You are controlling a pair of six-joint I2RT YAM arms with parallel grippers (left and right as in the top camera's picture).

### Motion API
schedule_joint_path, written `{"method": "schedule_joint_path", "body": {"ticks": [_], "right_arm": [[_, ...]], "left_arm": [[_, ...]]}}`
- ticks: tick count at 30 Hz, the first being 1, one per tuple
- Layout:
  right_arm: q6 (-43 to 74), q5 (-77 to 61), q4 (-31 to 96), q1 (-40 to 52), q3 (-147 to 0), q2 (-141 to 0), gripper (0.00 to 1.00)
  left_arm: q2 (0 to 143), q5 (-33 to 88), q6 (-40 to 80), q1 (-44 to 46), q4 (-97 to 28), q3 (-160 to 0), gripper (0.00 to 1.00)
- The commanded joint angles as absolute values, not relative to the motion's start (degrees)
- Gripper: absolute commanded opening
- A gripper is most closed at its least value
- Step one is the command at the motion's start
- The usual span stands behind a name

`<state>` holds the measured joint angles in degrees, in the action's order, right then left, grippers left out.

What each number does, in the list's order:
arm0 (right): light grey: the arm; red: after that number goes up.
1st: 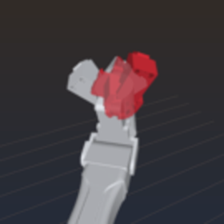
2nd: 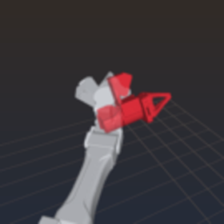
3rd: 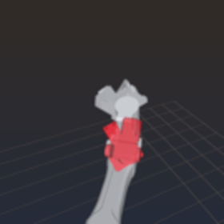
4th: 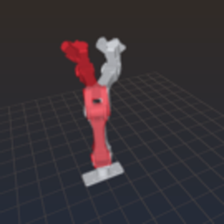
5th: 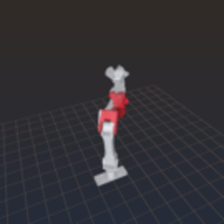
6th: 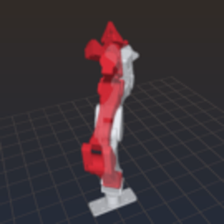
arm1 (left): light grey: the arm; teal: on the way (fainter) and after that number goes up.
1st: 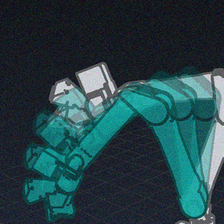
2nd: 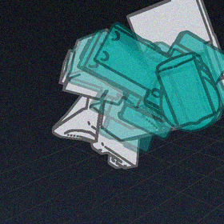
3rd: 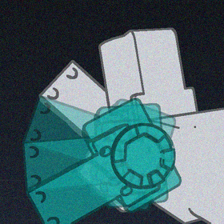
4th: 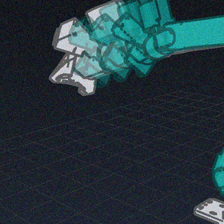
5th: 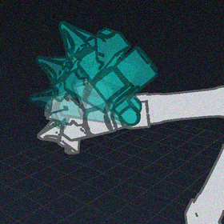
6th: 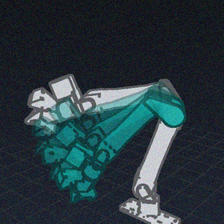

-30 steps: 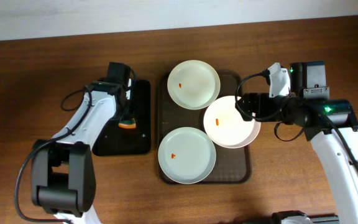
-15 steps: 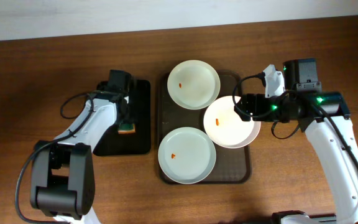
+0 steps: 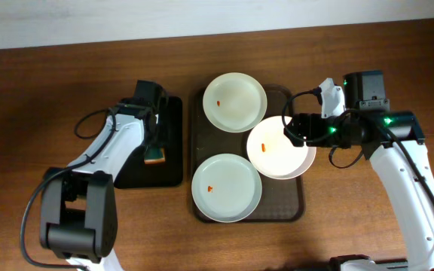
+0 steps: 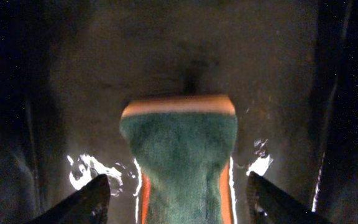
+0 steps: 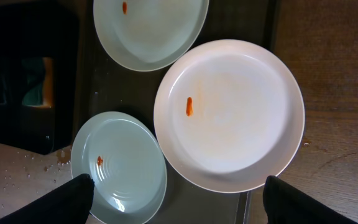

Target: Clean dirty plates on tray and stack at the side

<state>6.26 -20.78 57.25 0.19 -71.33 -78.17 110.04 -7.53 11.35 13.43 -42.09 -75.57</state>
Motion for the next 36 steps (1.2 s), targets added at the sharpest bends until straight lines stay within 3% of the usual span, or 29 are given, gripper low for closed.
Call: {"method": "schedule_joint_path", "body": {"ticks": [1,3,6,7,8,9,14,22,29,33,36], "right_arm": [[6.5,-20.3,57.3,0.0,-72.6,-78.2,0.88],[6.5,-20.3,57.3,0.0,-72.6,-78.2,0.88],[6.5,-20.3,57.3,0.0,-72.6,-78.2,0.88],[6.5,-20.3,57.3,0.0,-72.6,-78.2,0.88],[6.5,-20.3,57.3,0.0,-72.6,-78.2,0.88],[6.5,-20.3,57.3,0.0,-72.6,-78.2,0.88],[6.5,-17.1,55.9,0.0,-72.6,-78.2,0.87],[7.6,-16.2,55.3,0.0,-72.6,-83.2,0.74],[9.3,-23.6,46.9,0.3,-76.0,-89.2,0.63],[7.0,-23.3,40.0,3.0,-84.1,-102.7,0.62],[6.2,-21.6,28.4,4.9,-84.9,-113.9,0.56]], "left_arm": [[108.3,-4.8,11.1,13.3,-44.4,-75.7,0.55],[109.1,-4.8,11.1,13.3,-42.8,-73.6,0.43],[110.3,-4.8,11.0,13.3,-38.3,-69.9,0.39],[110.7,-4.7,11.1,13.3,-37.1,-69.5,0.27],[110.7,-4.7,11.0,13.3,-36.2,-69.6,0.08],[110.7,-4.7,11.0,13.3,-36.0,-69.7,0.0],[108.2,-5.0,10.6,13.3,-45.1,-79.3,0.0],[106.5,1.9,10.6,14.1,-49.7,-87.4,0.0],[106.5,10.1,10.6,17.0,-41.9,-95.0,0.0],[106.7,10.8,10.9,18.5,-36.1,-96.4,0.0],[108.0,10.7,10.9,20.3,-32.7,-96.4,0.0]]}}
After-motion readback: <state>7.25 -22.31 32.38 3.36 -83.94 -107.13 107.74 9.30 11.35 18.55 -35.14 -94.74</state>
